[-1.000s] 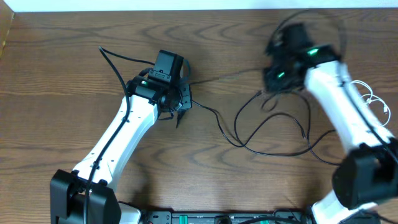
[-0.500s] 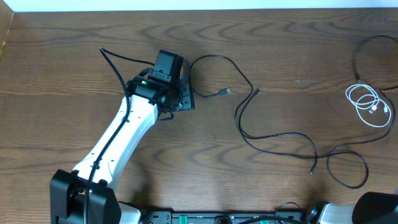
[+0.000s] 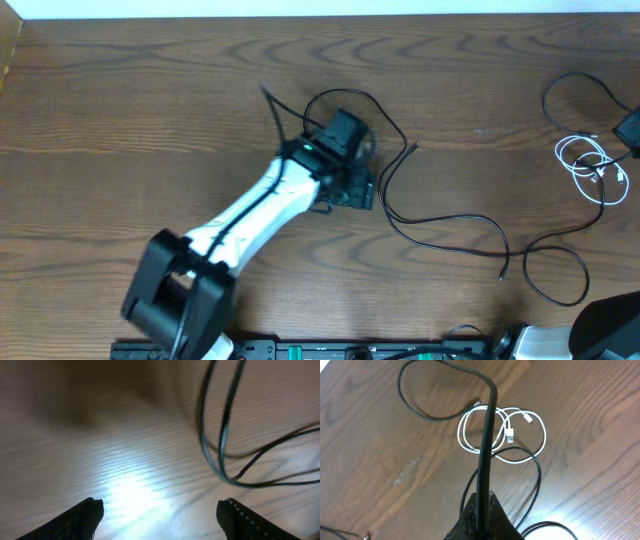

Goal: Untangle cables

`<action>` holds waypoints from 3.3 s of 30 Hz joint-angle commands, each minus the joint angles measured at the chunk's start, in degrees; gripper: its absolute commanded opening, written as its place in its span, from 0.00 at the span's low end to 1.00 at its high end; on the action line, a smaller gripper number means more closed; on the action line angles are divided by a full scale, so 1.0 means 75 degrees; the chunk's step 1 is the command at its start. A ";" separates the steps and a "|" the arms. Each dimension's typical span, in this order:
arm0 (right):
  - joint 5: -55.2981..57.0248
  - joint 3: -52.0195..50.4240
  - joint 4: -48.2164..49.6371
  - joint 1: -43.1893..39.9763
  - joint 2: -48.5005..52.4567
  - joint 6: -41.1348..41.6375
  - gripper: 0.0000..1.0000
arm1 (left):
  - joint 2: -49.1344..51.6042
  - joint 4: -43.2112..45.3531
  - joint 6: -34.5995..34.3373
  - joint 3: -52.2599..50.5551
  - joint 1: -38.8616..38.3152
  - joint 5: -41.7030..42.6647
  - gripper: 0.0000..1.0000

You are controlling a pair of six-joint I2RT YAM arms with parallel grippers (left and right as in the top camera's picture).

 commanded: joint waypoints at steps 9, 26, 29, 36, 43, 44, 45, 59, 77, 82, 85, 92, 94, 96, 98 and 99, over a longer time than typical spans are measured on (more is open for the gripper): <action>-0.0329 -0.0035 -0.0009 -0.0017 0.0003 -0.0154 0.01 | 0.0997 0.2261 0.0047 0.0067 -0.1023 -0.0102 0.74; 0.0988 -0.0064 0.0236 0.0023 0.0058 -0.0344 0.02 | -0.1661 0.0720 0.0358 0.0134 0.1585 -0.1714 0.07; 0.0764 -0.0064 0.0175 0.0035 0.0058 -0.0291 0.37 | -0.1851 0.0326 0.0096 0.0131 0.2235 -0.1052 0.08; -0.2707 -0.0064 -0.0472 0.0831 0.0061 -0.2483 0.78 | -0.1253 -0.0679 0.0105 0.0079 0.2095 -0.0898 0.08; -0.2553 -0.1037 -0.1067 0.3421 0.0087 -0.3891 0.83 | -0.0860 -0.0938 0.0224 0.0172 0.2104 -0.0941 0.07; -0.2518 -0.1241 -0.0901 0.3579 0.0087 -0.3888 0.83 | -0.0982 -0.0912 0.0221 0.0259 0.2107 -0.0941 0.08; -0.2521 -0.1472 -0.0729 0.3736 0.0087 -0.3888 0.83 | -0.1105 -0.0845 0.0216 0.0341 0.2107 -0.0938 0.07; -0.2527 -0.4199 0.1623 0.5511 0.0087 -0.3628 0.78 | -0.3340 0.2317 -0.1690 0.0463 0.2104 -0.1894 0.08; -0.0280 -0.5170 0.4465 0.8507 0.0090 -0.1955 0.71 | -0.0423 -0.2232 -0.0950 0.0280 0.2104 -0.2987 0.08; -0.0268 -0.5490 0.5053 0.8507 0.0090 -0.1358 0.68 | -0.0423 -0.2235 -0.0953 0.0280 0.2104 -0.2981 0.08; 0.0093 -0.5823 0.5528 0.8507 0.0090 -0.0871 0.66 | -0.0423 -0.2247 -0.0956 0.0280 0.2095 -0.2894 0.08; 0.0280 -0.6161 0.6219 0.8536 0.0734 -0.0589 0.50 | -0.0423 -0.2261 -0.0956 0.0280 0.2095 -0.2894 0.08; 0.0277 -0.6161 0.6234 0.8536 0.0956 -0.0393 0.49 | -0.0423 -0.2261 -0.0956 0.0283 0.2095 -0.2894 0.08; 0.0277 -0.6161 0.6234 0.8545 0.0962 -0.0393 0.36 | -0.0423 -0.2259 -0.0956 0.0280 0.2095 -0.2894 0.08; 0.0224 -0.6161 0.6222 0.8565 0.0959 -0.0393 0.17 | -0.0423 -0.2261 -0.0956 0.0280 0.2095 -0.2894 0.08; 0.0157 -0.6161 0.6219 0.8585 0.0959 -0.0396 0.07 | -0.0423 -0.2261 -0.0956 0.0283 0.2095 -0.2894 0.08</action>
